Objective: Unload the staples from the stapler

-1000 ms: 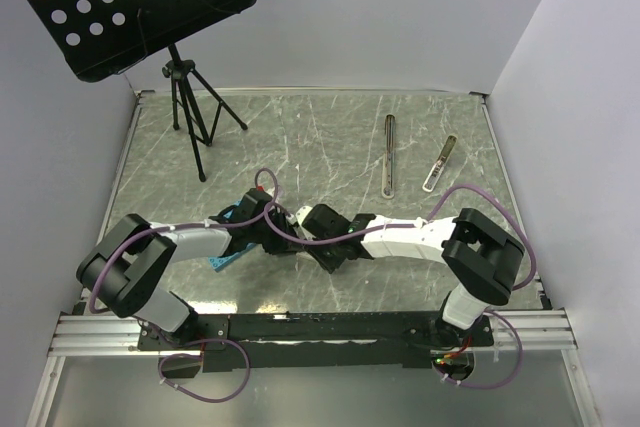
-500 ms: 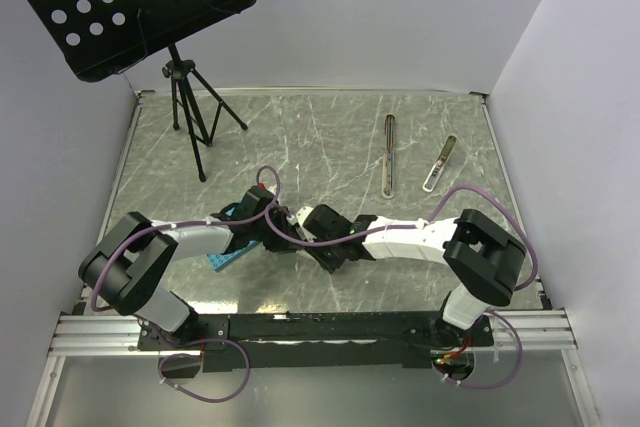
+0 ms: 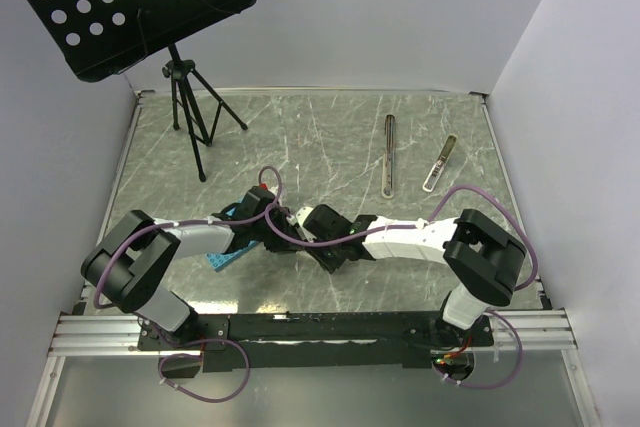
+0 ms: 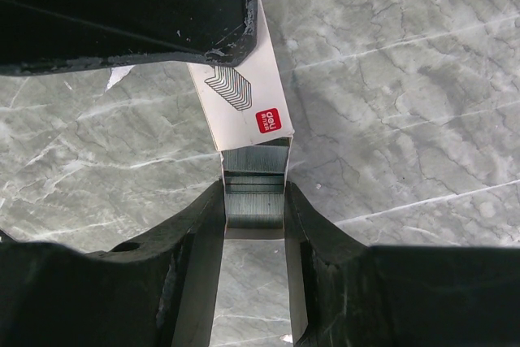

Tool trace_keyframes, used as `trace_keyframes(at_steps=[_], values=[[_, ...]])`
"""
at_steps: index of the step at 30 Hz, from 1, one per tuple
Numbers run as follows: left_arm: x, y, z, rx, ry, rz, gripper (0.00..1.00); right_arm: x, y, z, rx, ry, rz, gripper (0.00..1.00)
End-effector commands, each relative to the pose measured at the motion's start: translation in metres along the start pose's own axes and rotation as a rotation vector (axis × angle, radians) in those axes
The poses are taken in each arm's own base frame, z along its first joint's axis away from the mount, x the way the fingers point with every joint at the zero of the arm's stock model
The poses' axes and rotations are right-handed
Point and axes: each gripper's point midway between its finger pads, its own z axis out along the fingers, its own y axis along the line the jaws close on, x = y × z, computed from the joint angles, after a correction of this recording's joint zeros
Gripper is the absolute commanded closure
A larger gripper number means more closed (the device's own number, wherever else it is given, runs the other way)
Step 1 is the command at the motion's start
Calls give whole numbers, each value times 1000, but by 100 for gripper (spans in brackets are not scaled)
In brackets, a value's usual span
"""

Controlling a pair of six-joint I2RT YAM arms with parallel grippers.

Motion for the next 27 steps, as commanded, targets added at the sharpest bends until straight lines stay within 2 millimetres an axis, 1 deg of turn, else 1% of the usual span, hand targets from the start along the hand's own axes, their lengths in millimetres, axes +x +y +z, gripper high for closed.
trace_keyframes(at_steps=[1, 4, 10, 14, 17, 20, 27], values=[[-13, -12, -1, 29, -42, 49, 73, -3, 5, -7, -28, -11, -6, 69], [-14, -11, -1, 19, -44, 52, 73, -1, 6, -10, -36, -18, -1, 69], [-16, -11, -3, 13, -53, 59, 74, 5, 9, -5, -50, 11, 9, 69], [-19, -11, -6, 7, -63, 67, 73, 7, 10, -6, -54, 9, 15, 68], [-17, -12, -6, 14, -58, 67, 73, 8, 11, -5, -55, 9, 15, 68], [-14, -12, -4, 23, -48, 69, 72, 8, 11, -3, -52, 7, 17, 68], [-10, -14, -2, 58, -30, 74, 73, 2, 11, -2, -50, -1, 5, 69]])
